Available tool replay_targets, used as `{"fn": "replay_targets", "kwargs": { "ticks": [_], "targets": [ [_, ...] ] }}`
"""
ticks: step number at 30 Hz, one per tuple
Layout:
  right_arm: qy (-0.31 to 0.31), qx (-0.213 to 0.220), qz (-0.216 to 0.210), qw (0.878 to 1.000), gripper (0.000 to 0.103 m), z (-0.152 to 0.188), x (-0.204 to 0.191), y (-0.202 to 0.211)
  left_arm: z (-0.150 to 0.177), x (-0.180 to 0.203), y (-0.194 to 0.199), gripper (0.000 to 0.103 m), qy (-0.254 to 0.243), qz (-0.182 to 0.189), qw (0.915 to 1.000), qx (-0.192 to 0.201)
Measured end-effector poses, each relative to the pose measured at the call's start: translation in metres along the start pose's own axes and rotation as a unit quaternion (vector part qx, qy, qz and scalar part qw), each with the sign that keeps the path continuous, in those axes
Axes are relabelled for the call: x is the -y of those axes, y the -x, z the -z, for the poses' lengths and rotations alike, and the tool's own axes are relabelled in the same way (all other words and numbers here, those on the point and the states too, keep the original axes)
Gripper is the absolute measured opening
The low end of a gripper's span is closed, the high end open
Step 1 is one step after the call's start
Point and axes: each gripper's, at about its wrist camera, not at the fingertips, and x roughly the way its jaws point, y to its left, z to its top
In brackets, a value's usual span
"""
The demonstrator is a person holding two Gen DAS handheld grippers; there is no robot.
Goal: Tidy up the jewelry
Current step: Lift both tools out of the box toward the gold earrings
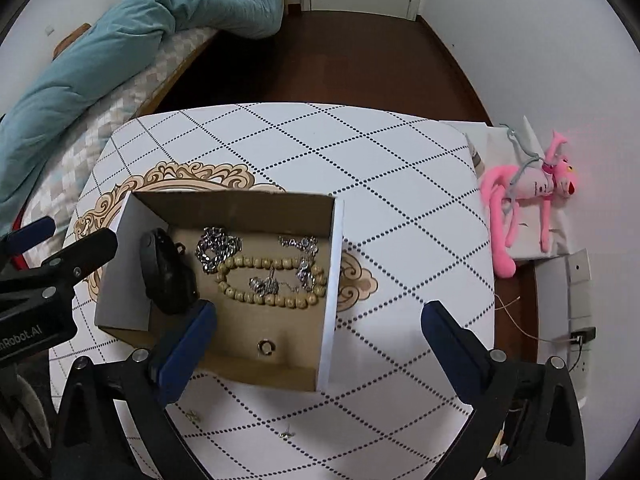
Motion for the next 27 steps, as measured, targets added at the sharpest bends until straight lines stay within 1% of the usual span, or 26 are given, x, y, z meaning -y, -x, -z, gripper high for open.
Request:
{"fn": "replay_targets", "kwargs": {
  "ticks": [8, 13, 17, 20, 23, 27],
  "targets": [
    [-0.017, 0.037, 0.003, 0.999, 0.103, 0.013, 0.0, 0.029, 0.018, 0.001, 0.022, 0.103, 0.004, -0.008, 0.9998, 0.018],
    [-0.024, 0.072, 0.006, 0.997, 0.103, 0.022, 0.001, 0.06, 0.024, 0.0, 0.048, 0.103, 0.005, -0.006, 0.9991, 0.041],
    [-0.036, 0.089, 0.001, 0.995, 0.103, 0.035, 0.005, 0.079, 0.031, 0.001, 0.066, 0.103, 0.004, -0.002, 0.9986, 0.053],
    [-0.043, 0.088, -0.004, 0.995, 0.103, 0.051, 0.008, 0.084, 0.04, 0.0, 0.072, 0.103, 0.007, -0.002, 0.9982, 0.059],
    [-0.049, 0.075, -0.007, 0.996, 0.103, 0.069, 0.008, 0.075, 0.054, 0.0, 0.067, 0.103, 0.008, -0.006, 0.9987, 0.051],
    [-0.059, 0.046, -0.017, 0.997, 0.103, 0.093, 0.011, 0.05, 0.083, 0.0, 0.042, 0.103, 0.013, -0.013, 0.9998, 0.01]
  ]
}}
